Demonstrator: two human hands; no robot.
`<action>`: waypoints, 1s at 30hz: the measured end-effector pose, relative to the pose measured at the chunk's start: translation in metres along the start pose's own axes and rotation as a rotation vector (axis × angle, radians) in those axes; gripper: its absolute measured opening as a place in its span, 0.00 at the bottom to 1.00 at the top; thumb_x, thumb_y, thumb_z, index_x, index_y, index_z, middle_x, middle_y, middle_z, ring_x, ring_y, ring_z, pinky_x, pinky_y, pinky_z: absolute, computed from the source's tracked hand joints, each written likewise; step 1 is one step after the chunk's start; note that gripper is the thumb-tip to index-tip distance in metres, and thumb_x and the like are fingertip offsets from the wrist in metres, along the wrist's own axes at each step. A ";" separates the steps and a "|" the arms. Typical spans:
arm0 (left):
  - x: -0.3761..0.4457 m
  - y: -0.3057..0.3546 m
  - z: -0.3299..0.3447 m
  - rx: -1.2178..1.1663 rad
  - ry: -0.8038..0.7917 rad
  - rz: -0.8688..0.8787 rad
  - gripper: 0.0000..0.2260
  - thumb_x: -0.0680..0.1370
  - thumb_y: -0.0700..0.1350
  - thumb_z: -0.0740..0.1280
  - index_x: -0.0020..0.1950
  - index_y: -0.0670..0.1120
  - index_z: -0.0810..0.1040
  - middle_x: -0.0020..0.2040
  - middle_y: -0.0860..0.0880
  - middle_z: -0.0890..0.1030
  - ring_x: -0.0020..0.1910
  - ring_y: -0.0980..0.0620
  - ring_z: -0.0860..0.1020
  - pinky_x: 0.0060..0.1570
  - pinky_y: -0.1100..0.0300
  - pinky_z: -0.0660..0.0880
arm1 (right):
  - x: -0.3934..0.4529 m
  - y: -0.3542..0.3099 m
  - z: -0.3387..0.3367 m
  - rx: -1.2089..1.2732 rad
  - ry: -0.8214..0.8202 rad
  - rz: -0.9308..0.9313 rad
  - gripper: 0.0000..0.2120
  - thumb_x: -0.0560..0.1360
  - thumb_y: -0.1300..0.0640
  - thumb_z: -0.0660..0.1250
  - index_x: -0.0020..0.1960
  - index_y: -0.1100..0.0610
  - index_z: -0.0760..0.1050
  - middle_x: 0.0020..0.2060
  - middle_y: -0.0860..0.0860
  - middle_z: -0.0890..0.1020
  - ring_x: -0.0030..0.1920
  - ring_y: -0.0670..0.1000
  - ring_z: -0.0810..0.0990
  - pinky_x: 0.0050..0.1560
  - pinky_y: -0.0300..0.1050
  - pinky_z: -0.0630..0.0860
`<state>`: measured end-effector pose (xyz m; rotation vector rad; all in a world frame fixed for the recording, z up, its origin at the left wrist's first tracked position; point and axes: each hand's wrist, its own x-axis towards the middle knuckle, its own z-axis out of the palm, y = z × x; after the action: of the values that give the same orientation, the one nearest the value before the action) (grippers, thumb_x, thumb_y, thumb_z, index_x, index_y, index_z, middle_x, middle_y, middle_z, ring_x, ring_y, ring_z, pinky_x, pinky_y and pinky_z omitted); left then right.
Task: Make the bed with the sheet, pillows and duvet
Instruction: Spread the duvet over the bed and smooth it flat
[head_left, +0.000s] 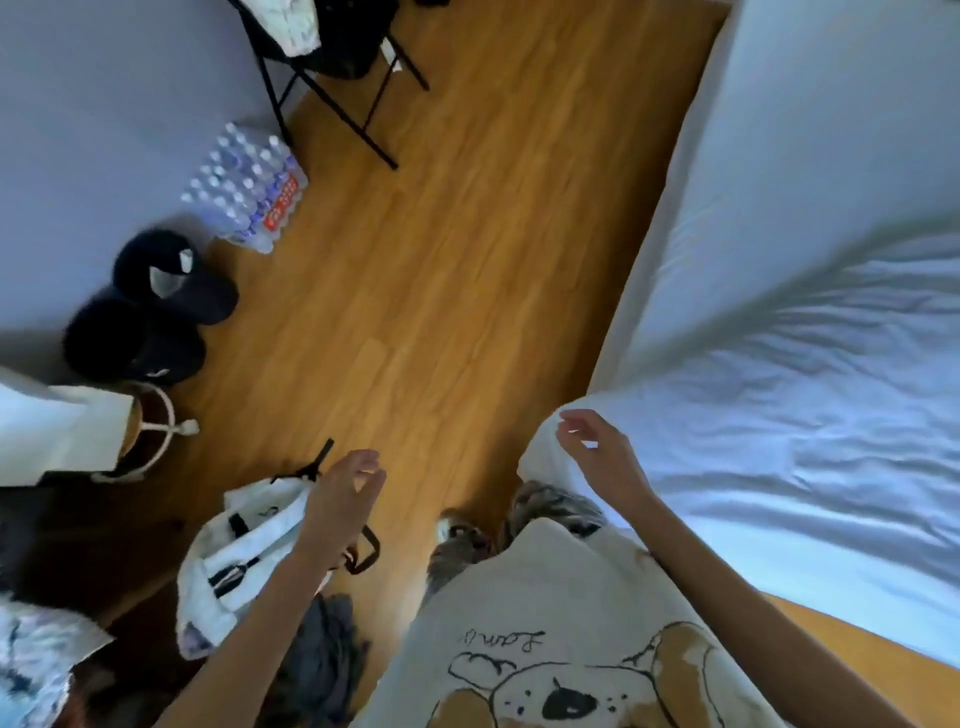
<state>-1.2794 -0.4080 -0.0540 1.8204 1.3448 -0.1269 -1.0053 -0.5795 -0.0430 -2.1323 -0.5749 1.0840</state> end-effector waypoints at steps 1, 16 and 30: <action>0.019 0.003 -0.010 0.043 -0.047 0.045 0.12 0.81 0.46 0.62 0.64 0.46 0.75 0.53 0.53 0.77 0.52 0.56 0.75 0.52 0.60 0.70 | 0.007 -0.010 0.004 0.002 0.019 0.009 0.12 0.80 0.52 0.63 0.61 0.53 0.74 0.52 0.45 0.78 0.54 0.46 0.76 0.55 0.35 0.71; 0.252 0.149 -0.073 -0.248 -0.103 0.075 0.08 0.81 0.46 0.63 0.59 0.50 0.77 0.53 0.54 0.79 0.53 0.56 0.77 0.45 0.68 0.71 | 0.217 -0.115 -0.007 0.202 0.157 0.092 0.09 0.79 0.52 0.64 0.58 0.51 0.75 0.47 0.43 0.78 0.51 0.45 0.78 0.44 0.32 0.70; 0.518 0.330 -0.113 -0.052 -0.355 0.284 0.04 0.81 0.46 0.63 0.55 0.51 0.77 0.51 0.52 0.80 0.52 0.53 0.79 0.49 0.59 0.72 | 0.396 -0.209 -0.113 0.301 0.431 0.208 0.17 0.78 0.48 0.64 0.65 0.50 0.72 0.53 0.43 0.78 0.52 0.43 0.78 0.45 0.31 0.69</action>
<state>-0.8339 0.0297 -0.0710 1.8221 0.8295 -0.2483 -0.7084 -0.2267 -0.0522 -2.0942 0.0128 0.7238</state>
